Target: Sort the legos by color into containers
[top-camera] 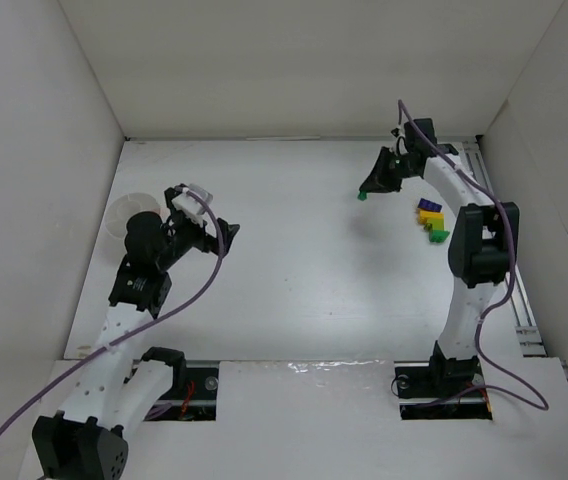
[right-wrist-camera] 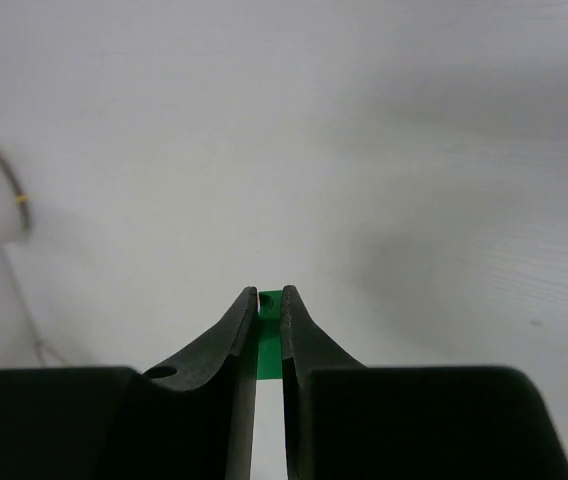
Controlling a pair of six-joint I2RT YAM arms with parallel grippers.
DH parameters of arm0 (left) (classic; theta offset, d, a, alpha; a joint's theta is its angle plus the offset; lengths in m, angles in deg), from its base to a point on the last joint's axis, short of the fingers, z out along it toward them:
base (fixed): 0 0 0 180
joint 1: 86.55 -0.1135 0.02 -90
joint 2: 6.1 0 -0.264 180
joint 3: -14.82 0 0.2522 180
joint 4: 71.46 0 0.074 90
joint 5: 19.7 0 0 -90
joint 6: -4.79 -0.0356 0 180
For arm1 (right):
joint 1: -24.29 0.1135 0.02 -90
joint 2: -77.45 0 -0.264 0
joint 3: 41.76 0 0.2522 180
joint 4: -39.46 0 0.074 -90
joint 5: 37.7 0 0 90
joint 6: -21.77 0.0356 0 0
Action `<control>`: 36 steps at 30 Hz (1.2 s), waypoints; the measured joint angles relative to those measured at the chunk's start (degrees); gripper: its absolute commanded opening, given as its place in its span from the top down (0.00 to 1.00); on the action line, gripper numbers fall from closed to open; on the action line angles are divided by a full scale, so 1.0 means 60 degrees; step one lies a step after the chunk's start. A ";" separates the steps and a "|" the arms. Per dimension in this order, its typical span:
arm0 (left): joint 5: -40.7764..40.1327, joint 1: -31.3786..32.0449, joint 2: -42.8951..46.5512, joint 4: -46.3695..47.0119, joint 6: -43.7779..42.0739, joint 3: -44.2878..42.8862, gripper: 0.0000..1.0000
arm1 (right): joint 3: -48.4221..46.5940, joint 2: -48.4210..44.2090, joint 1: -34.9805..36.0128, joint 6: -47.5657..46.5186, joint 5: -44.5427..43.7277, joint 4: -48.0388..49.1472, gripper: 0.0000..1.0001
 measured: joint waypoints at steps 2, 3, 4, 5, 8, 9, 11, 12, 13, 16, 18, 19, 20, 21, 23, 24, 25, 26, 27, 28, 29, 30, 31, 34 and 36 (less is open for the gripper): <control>0.0594 0.0040 -0.0200 0.0007 -0.0004 -0.0015 0.06 | 0.0025 -0.0033 0.0222 0.0554 0.0641 0.0397 1.00; 0.0874 0.0066 -0.0390 0.0018 0.0091 -0.0040 0.06 | 0.0186 -0.0095 0.0372 0.0918 0.0940 0.0678 1.00; 0.1144 0.0080 -0.0605 0.0058 0.0248 -0.0066 0.06 | 0.0368 -0.0153 0.0550 0.1286 0.1198 0.0962 1.00; 0.1421 0.0087 -0.0841 0.0160 0.0481 -0.0095 0.08 | 0.0535 -0.0200 0.0761 0.1628 0.1399 0.1209 1.00; 0.2084 0.0138 -0.1559 0.0699 0.1657 -0.0178 0.15 | 0.0674 -0.0237 0.1464 0.2415 0.1668 0.1818 1.00; 0.2255 0.0157 -0.1803 0.0933 0.2142 -0.0229 0.17 | 0.0637 -0.0237 0.1749 0.2594 0.1617 0.1971 1.00; 0.2477 0.0266 -0.2229 0.1428 0.3115 -0.0324 0.17 | 0.0535 -0.0240 0.2186 0.2896 0.1432 0.2255 1.00; 0.2535 0.0342 -0.2415 0.1698 0.3625 -0.0357 0.17 | 0.0488 -0.0259 0.2408 0.3049 0.1268 0.2368 1.00; 0.2561 0.0408 -0.2554 0.1923 0.4080 -0.0386 0.17 | 0.0452 -0.0291 0.2601 0.3191 0.1086 0.2477 1.00; 0.2492 0.0652 -0.2863 0.2404 0.5082 -0.0499 0.16 | 0.0262 -0.0390 0.2954 0.3639 0.0561 0.2616 1.00; 0.2284 0.0827 -0.3085 0.2568 0.5424 -0.0667 0.18 | 0.0007 -0.0426 0.3155 0.3876 0.0098 0.2623 1.00; 0.2135 0.0918 -0.3213 0.2579 0.5515 -0.0794 0.18 | -0.0117 -0.0433 0.3253 0.3963 -0.0120 0.2637 1.00; 0.1996 0.1024 -0.3351 0.2605 0.5566 -0.0914 0.20 | -0.0226 -0.0452 0.3362 0.4033 -0.0317 0.2652 1.00; 0.1887 0.1100 -0.3472 0.2626 0.5606 -0.1005 0.20 | -0.0331 -0.0470 0.3486 0.4080 -0.0481 0.2656 1.00; 0.1665 0.1235 -0.3705 0.2674 0.5676 -0.1162 0.24 | -0.0539 -0.0492 0.3759 0.4146 -0.0725 0.2652 1.00; 0.1596 0.1286 -0.3825 0.2718 0.5741 -0.1206 0.24 | -0.0616 -0.0506 0.3894 0.4182 -0.0809 0.2652 1.00; 0.1483 0.1322 -0.3934 0.2754 0.5807 -0.1239 0.26 | -0.0696 -0.0517 0.4018 0.4204 -0.0889 0.2645 1.00; 0.1388 0.1330 -0.4036 0.2754 0.5861 -0.1264 0.28 | -0.0747 -0.0535 0.4135 0.4222 -0.0929 0.2648 1.00; 0.1271 0.1330 -0.4120 0.2754 0.5909 -0.1279 0.33 | -0.0790 -0.0546 0.4251 0.4248 -0.0969 0.2645 1.00; 0.1133 0.1330 -0.4193 0.2747 0.5952 -0.1286 0.36 | -0.0816 -0.0557 0.4346 0.4255 -0.0984 0.2648 1.00; 0.0947 0.1330 -0.4258 0.2710 0.5992 -0.1315 0.38 | -0.0823 -0.0572 0.4408 0.4262 -0.0998 0.2648 1.00; 0.0754 0.1326 -0.4331 0.2623 0.6000 -0.1377 0.42 | -0.0827 -0.0576 0.4455 0.4284 -0.1009 0.2641 1.00; 0.0565 0.1326 -0.4397 0.2557 0.5996 -0.1461 0.43 | -0.0827 -0.0576 0.4462 0.4284 -0.1031 0.2637 1.00; 0.0142 0.1330 -0.4528 0.2386 0.5989 -0.1727 0.45 | -0.0827 -0.0576 0.4462 0.4288 -0.1115 0.2579 1.00; -0.0011 0.1355 -0.4575 0.2371 0.5974 -0.1891 0.46 | -0.0827 -0.0576 0.4473 0.4277 -0.1228 0.2535 1.00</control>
